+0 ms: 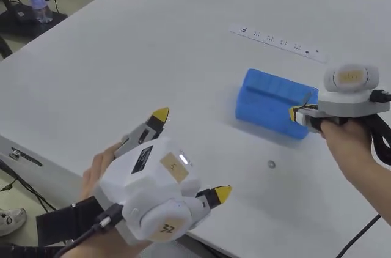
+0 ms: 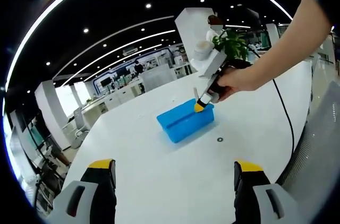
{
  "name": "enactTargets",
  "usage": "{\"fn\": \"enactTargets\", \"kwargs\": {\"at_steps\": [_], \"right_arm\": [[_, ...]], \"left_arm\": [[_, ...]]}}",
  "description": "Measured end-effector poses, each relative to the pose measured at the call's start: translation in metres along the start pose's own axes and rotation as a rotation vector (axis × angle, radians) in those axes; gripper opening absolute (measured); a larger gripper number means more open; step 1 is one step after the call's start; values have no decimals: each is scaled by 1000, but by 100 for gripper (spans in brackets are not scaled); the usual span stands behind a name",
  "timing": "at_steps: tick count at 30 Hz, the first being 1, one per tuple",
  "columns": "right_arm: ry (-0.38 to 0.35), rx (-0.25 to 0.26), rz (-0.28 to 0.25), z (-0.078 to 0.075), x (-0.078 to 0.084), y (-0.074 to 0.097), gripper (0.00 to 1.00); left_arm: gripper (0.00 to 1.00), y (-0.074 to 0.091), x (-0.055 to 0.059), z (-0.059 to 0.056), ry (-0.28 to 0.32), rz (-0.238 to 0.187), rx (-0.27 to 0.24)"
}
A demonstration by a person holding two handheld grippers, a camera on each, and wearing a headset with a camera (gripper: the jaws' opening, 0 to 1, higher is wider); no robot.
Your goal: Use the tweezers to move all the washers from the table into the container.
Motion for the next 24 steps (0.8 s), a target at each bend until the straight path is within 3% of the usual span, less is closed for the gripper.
{"fn": "enactTargets", "kwargs": {"at_steps": [10,19,24], "right_arm": [[-21,4,-24,0,2,2,2],[-16,-1,-14,-3,2,0,3],[-62,2,-58,-9,-7,10,3]], "left_arm": [[95,0,0,-1,-5,1,4],[95,0,0,0,1,1,2],[95,0,0,0,-1,1,3]]}}
Point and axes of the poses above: the centre of the closed fingertips' face, and the gripper's own axes: y roughly backward along the fingers, z roughly to its left, x roughly out of its underside, the point moved 1 cm from there along y, roughly backward along the fingers, and after that the axes turned 11 degrees about y, right-handed, at the moved point
